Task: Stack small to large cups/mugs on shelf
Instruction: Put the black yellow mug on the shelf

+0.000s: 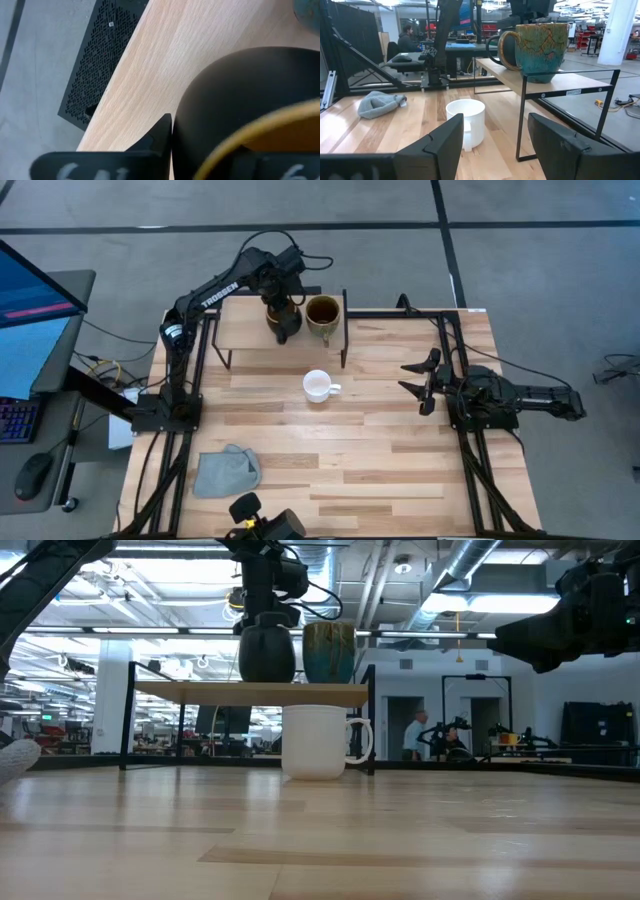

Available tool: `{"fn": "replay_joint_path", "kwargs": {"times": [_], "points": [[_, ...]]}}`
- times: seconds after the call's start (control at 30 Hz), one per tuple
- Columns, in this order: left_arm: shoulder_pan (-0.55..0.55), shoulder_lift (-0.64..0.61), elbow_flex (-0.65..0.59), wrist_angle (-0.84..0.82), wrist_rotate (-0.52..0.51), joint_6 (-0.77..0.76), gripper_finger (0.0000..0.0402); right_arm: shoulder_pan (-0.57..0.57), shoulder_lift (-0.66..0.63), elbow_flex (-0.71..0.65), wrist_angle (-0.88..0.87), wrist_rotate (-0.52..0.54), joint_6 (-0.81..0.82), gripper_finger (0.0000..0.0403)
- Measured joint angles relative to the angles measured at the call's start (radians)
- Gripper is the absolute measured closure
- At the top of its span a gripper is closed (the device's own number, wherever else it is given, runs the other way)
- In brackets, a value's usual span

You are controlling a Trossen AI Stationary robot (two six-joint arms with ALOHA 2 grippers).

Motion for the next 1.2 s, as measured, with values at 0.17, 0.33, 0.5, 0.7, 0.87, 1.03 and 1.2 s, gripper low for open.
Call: {"fn": "replay_joint_path", "kwargs": {"times": [0.17, 0.33, 0.5, 0.7, 0.87, 1.03, 1.2], "points": [[0.0, 0.0, 0.0, -0.001, 0.0, -0.006, 0.0348, 0.0, 0.0, 0.0, 0.0, 0.0, 0.0, 0.0158], [0.0, 0.0, 0.0, -0.002, 0.0, -0.005, 0.0345, 0.0, 0.0, 0.0, 0.0, 0.0, 0.0, 0.0158], [0.0, 0.0, 0.0, 0.005, -0.001, -0.002, 0.0344, 0.0, 0.0, 0.0, 0.0, 0.0, 0.0, 0.0158], [0.0, 0.0, 0.0, 0.005, 0.0, -0.006, 0.0343, 0.0, 0.0, 0.0, 0.0, 0.0, 0.0, 0.0158], [0.0, 0.0, 0.0, 0.003, 0.0, -0.007, 0.034, 0.0, 0.0, 0.0, 0.0, 0.0, 0.0, 0.0158], [0.0, 0.0, 0.0, 0.003, 0.0, -0.007, 0.0314, 0.0, 0.0, 0.0, 0.0, 0.0, 0.0, 0.0158], [0.0, 0.0, 0.001, 0.003, -0.001, -0.001, 0.0282, 0.0, 0.0, 0.0, 0.0, 0.0, 0.0, 0.0158]]}}
